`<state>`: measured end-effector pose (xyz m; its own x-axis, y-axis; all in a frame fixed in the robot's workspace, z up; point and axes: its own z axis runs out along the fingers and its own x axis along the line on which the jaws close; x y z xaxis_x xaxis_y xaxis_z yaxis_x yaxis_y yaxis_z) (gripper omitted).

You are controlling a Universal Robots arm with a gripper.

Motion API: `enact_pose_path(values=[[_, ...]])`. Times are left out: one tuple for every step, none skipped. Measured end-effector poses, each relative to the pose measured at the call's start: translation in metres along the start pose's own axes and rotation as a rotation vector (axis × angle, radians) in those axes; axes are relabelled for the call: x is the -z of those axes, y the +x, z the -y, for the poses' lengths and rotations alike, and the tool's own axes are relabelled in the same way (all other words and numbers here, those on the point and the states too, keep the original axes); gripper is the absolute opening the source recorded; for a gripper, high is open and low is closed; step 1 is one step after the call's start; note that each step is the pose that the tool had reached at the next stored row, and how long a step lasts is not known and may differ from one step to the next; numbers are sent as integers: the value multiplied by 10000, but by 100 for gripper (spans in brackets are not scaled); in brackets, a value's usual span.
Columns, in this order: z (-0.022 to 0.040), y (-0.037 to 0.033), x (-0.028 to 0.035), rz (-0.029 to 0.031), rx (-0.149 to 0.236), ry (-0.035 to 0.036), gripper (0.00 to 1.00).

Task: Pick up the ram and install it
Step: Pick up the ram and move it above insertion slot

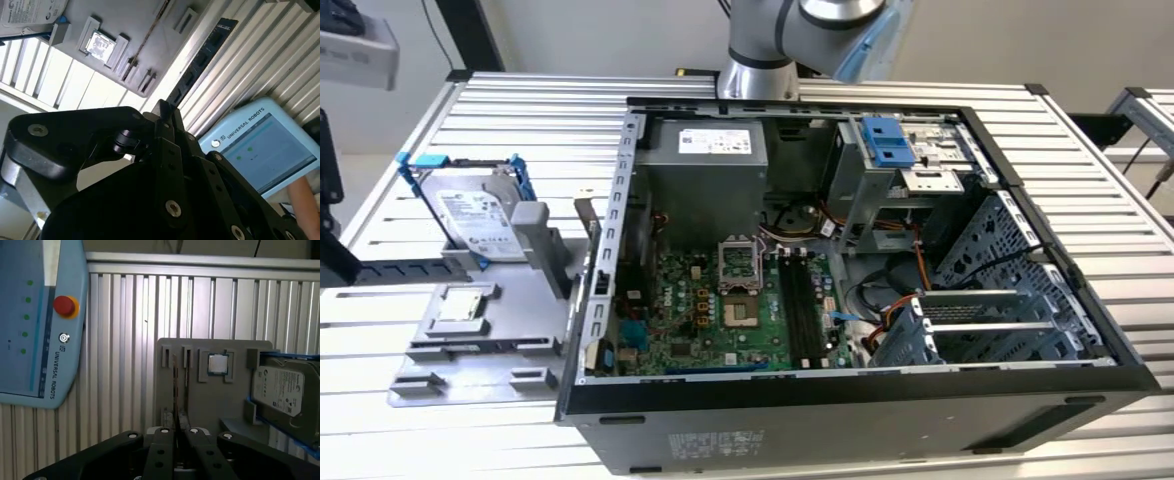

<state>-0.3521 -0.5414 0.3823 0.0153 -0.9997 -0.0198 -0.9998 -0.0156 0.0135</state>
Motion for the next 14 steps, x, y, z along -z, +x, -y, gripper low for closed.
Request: enact_pose_path(values=[[0,-1,46,1,0,1,0],[-1,-2,89,-1,0,-1,0],[-2,-3,135,0,0,0,0],[-2,-4,179,0,0,0,0],[-3,-5,225,-1,0,-1,0],[-4,-6,272,0,-1,0,0],[-4,-6,299,-1,0,0,0],[-4,-6,300,2,0,2,0],[-4,-6,303,2,1,1,0],[-4,-6,305,3,0,1,0],[-4,-6,307,2,0,1,0],[-4,-6,310,2,0,1,0],[-4,-6,313,1,0,-1,0],[-4,-6,315,2,0,1,0]])
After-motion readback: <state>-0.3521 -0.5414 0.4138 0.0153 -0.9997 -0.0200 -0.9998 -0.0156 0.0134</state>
